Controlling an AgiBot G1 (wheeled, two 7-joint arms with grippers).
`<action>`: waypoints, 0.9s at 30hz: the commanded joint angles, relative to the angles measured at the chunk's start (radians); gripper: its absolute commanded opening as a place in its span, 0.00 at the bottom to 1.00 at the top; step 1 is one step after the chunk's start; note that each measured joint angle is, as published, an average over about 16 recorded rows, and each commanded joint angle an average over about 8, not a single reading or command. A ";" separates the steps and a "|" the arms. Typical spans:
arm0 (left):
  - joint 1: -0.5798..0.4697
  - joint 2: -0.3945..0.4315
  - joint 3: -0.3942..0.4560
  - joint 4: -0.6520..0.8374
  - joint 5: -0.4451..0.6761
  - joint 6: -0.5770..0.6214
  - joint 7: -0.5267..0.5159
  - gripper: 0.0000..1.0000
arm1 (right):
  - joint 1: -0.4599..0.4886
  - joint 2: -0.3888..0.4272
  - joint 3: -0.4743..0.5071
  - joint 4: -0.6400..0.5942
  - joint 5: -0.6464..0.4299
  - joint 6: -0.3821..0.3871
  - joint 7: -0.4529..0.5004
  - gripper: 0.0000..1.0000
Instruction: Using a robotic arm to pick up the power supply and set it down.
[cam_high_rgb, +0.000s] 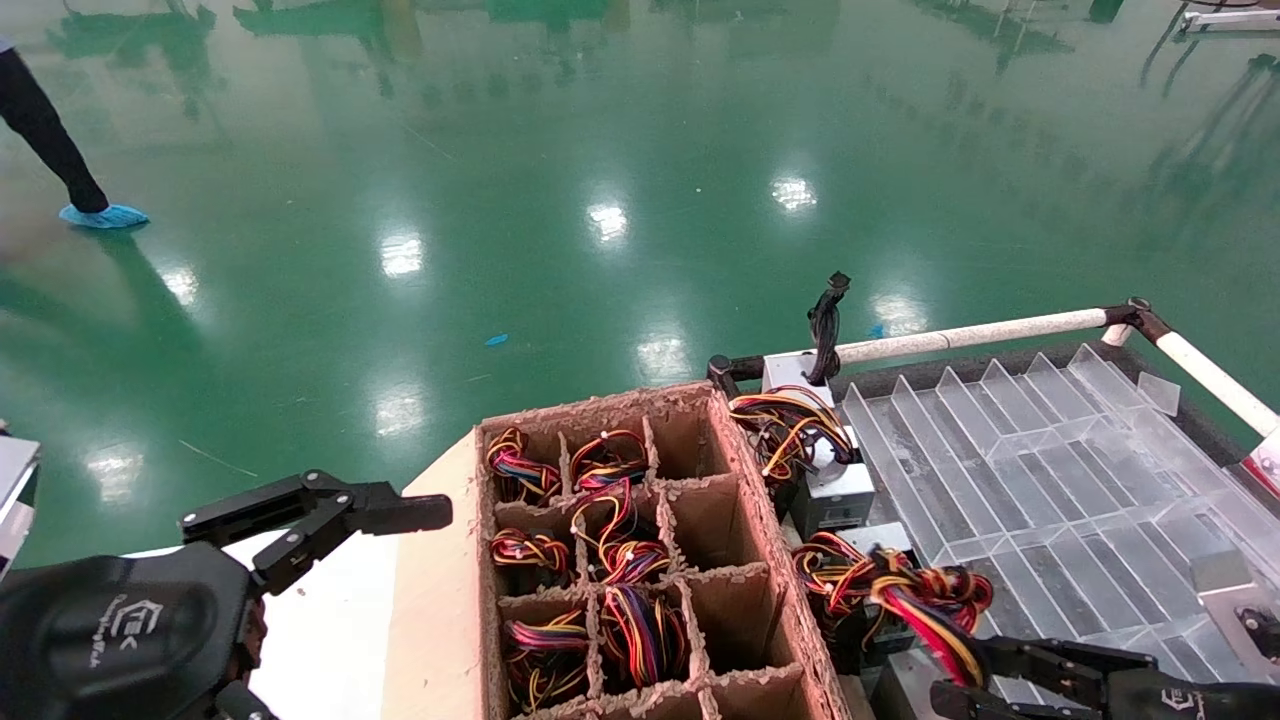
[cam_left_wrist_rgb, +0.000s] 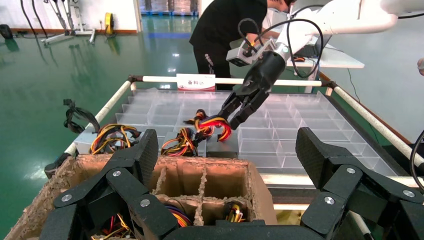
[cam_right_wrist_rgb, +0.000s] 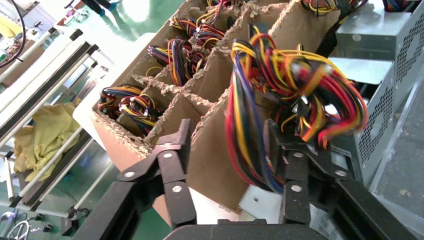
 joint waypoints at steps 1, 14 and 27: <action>0.000 0.000 0.000 0.000 0.000 0.000 0.000 1.00 | 0.001 0.006 0.000 0.014 0.002 0.004 0.007 1.00; 0.000 0.000 0.000 0.000 0.000 0.000 0.000 1.00 | -0.029 0.075 0.004 0.096 0.012 0.037 0.051 1.00; 0.000 0.000 0.000 0.000 0.000 0.000 0.000 1.00 | -0.128 0.177 0.023 0.164 0.075 0.083 0.067 1.00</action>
